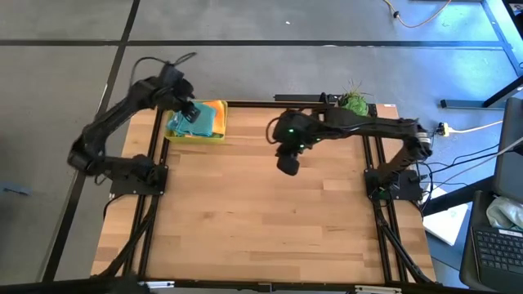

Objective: Fold microfiber towels
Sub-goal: Return to Home Position

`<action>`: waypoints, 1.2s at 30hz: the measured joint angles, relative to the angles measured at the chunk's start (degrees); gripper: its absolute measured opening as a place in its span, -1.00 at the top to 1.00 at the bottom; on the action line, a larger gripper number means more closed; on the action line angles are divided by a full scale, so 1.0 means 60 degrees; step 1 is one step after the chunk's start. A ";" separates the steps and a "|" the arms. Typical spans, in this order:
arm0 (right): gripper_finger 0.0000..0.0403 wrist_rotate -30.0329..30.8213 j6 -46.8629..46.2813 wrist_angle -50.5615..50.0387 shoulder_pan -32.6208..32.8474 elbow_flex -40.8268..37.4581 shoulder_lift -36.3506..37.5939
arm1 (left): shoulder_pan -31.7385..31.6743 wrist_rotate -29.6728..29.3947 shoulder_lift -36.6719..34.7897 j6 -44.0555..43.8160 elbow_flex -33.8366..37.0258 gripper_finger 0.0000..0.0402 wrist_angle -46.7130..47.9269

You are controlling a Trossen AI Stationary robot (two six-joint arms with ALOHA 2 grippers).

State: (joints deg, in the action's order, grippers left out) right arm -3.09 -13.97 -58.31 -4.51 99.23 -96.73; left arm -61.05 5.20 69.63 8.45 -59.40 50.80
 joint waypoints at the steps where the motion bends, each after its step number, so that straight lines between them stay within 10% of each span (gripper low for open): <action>1: 0.63 -0.0001 0.0077 -0.0055 -0.0020 -0.0174 0.0195 | 0.0063 0.0347 -0.0438 -0.0244 0.0000 0.53 0.0019; 8: 0.97 -0.0005 -0.1312 0.1503 -0.0036 -0.3672 0.2434 | 0.0707 0.2881 -0.3847 -0.2131 0.0567 0.53 -0.0181; 23: 0.97 0.0313 -0.5281 0.8183 -0.0040 -1.1693 0.7871 | 0.1947 0.2183 -1.0313 -0.7216 0.3016 0.53 0.0282; 36: 0.96 0.1317 -0.6988 0.9012 0.0240 -1.4796 1.1674 | 0.1807 0.2063 -1.1570 -0.8087 0.4252 0.87 0.1179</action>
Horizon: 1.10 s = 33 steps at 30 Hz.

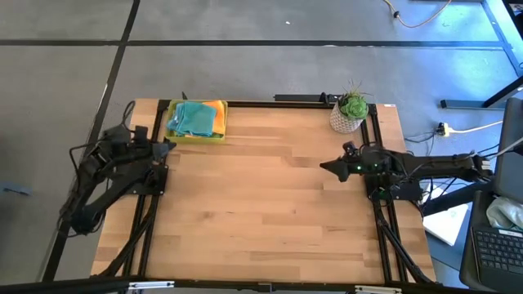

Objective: Fold microfiber towels
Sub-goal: Return to Home Position

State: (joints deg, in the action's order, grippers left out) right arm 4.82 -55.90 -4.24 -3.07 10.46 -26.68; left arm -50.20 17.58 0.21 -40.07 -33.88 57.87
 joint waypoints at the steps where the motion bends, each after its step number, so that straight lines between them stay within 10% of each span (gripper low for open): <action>1: 0.95 0.0088 0.0036 -0.0060 0.0000 -0.0103 0.0274 | -0.0027 0.0058 0.0000 0.0003 0.0143 0.90 0.0052; 22: 0.99 0.0138 0.0364 -0.3519 -0.0033 -0.0378 0.4345 | 0.0069 0.0528 0.0007 -0.1463 0.1613 1.00 -0.1623; 33: 0.94 0.0094 0.1227 -0.3532 -0.0033 -0.0378 0.4347 | 0.3023 -0.1173 0.0733 -0.2846 0.2704 1.00 -0.4593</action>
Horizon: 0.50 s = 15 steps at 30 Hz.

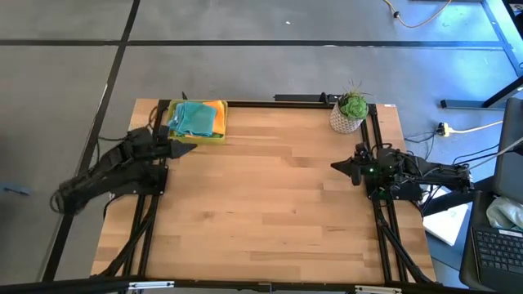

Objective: Fold microfiber towels
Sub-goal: Return to Home Position

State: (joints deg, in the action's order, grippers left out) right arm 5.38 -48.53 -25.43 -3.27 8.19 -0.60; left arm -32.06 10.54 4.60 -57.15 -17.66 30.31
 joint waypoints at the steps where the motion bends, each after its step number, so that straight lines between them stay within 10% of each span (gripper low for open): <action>1: 0.94 -0.0002 0.0233 0.0003 0.0000 0.0000 0.0000 | 0.0413 -0.0336 0.0210 -0.0078 0.0063 1.00 -0.0245; 8: 0.95 -0.0149 0.1605 0.0004 0.0004 0.0000 0.0000 | 0.2997 -0.2853 0.1980 0.0132 0.0808 1.00 -0.2307; 15: 0.92 0.0444 0.0864 0.0556 0.0004 0.0000 0.0000 | 0.3222 -0.3965 0.2223 0.2728 0.0865 1.00 -0.2486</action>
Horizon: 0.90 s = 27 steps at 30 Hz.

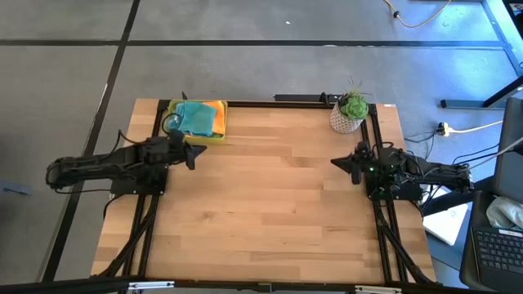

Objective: Fold microfiber towels
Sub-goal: Return to Home Position

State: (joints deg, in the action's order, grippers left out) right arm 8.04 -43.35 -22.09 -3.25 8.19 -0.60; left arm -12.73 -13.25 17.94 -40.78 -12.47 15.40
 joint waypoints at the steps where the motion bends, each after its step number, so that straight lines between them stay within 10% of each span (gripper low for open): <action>1: 0.92 0.0074 -0.0041 0.0147 -0.0002 0.0000 0.0000 | 0.0000 -0.0034 -0.0063 0.0335 0.0000 1.00 -0.0194; 14: 0.91 -0.0315 -0.0227 0.0428 0.0000 0.0000 0.0000 | 0.0000 -0.0267 -0.0125 0.0398 -0.0011 1.00 -0.0918; 27: 0.91 0.1646 0.2660 0.1664 0.0018 -0.0117 -0.0007 | 0.0004 -0.2095 -0.0034 0.2620 -0.0004 1.00 -0.2553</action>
State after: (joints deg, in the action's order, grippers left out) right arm 17.91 -27.39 -12.11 -3.14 7.48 -0.64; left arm -12.71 -25.82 17.74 -25.07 -12.49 0.08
